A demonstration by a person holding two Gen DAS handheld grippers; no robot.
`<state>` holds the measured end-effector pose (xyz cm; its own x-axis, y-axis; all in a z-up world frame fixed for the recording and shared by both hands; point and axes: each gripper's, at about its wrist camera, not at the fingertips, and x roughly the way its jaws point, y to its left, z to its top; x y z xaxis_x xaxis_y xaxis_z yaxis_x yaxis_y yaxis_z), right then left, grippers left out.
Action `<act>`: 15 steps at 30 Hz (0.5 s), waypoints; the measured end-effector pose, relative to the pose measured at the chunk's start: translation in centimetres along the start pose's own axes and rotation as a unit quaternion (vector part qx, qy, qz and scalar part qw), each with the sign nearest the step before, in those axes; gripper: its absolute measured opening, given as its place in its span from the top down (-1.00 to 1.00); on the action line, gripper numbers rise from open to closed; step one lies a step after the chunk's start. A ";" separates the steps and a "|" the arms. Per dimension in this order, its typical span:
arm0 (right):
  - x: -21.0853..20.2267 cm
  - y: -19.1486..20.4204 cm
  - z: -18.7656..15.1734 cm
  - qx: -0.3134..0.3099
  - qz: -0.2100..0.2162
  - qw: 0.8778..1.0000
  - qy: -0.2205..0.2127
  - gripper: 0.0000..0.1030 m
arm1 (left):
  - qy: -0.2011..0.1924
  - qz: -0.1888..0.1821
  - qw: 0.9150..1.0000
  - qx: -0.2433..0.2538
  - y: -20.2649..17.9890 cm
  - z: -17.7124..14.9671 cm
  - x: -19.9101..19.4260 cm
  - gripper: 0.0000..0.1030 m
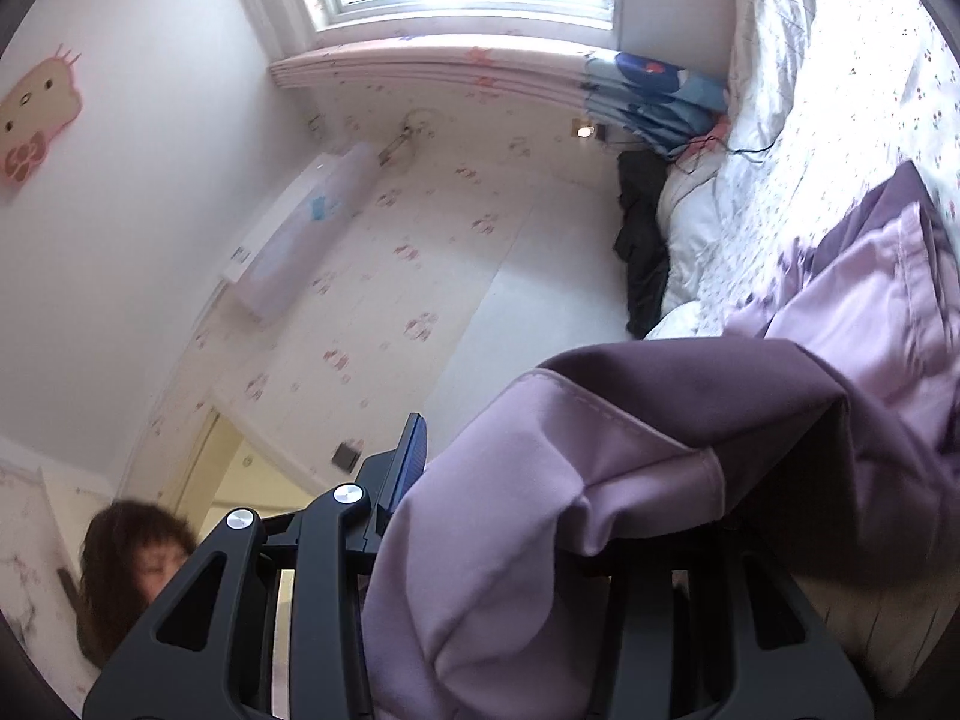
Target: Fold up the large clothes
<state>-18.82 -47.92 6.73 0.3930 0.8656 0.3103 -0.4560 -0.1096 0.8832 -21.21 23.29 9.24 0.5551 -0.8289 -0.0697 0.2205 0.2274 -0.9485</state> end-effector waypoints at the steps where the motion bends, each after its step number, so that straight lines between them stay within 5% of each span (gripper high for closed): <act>1: 0.5 -0.4 0.7 0.004 -0.006 1.000 -0.003 0.25 | -0.002 0.002 1.000 -0.002 0.1 0.7 0.5 0.61; 15: 6.3 -12.8 10.2 0.079 -0.139 0.987 -0.033 0.25 | -0.025 0.070 0.993 -0.092 8.6 8.9 8.6 0.61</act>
<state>-2.41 -46.05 0.97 0.5390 0.8397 0.0658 -0.1944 0.0479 0.9798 -7.46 22.69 3.19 0.6101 -0.7682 -0.1939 -0.0098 0.2374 -0.9714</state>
